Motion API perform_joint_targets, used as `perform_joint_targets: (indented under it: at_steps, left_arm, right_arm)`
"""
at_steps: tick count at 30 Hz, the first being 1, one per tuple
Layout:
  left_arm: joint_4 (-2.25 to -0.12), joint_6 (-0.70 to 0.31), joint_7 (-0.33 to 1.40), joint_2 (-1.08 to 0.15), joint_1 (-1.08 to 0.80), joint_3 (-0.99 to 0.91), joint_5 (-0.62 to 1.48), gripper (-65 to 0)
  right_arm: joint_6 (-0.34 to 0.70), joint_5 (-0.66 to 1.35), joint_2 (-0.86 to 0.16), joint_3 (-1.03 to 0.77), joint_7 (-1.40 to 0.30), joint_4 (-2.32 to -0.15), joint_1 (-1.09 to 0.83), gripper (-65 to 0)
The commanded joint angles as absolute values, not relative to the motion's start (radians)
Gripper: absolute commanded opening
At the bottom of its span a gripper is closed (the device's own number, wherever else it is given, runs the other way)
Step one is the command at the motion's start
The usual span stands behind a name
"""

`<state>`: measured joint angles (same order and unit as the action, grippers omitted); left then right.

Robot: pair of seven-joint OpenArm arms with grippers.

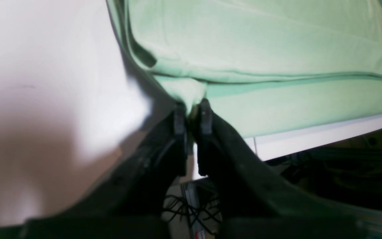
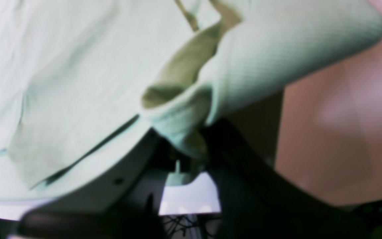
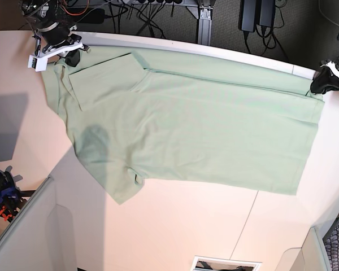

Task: Fold the T-shirt properly
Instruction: 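Lay the folded edge down and release both grippers, then grasp the shirt's hem corners with both grippers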

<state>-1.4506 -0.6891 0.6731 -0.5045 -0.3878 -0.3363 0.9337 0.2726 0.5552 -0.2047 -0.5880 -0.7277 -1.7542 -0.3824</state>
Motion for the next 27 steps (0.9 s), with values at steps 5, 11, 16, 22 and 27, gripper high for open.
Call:
perform_joint_targets:
  at_steps: [5, 11, 16, 22, 27]
  left_arm:
    - [-1.465, -0.698, 0.654, -0.524, -0.386, -0.348, 0.952, -37.5]
    - [-1.465, -0.698, 0.655, -0.524, -0.386, -0.354, 0.956, -37.5]
    - [-1.466, -0.698, 0.673, -0.524, -0.385, -0.427, 0.985, -37.5]
    - [-1.517, -0.698, 0.737, -0.533, -0.387, -0.521, 1.039, -37.5]
    - [-1.609, -0.698, 0.738, -0.535, -0.388, -0.521, 1.04, -37.5]
  right_arm:
    - [0.277, 0.519, -0.221, -0.597, -0.715, -1.772, -0.38, -56.4]
    - [0.277, 0.513, -0.219, -0.598, -0.715, -1.772, -0.38, -28.5]
    - [0.276, 0.513, -0.219, -0.641, -0.715, -1.772, -0.377, -28.5]
    - [0.275, 0.55, -0.252, -0.799, -0.714, -1.773, -0.373, -28.5]
    - [0.275, 0.548, -0.337, -0.871, -0.695, -1.773, -0.344, -28.5]
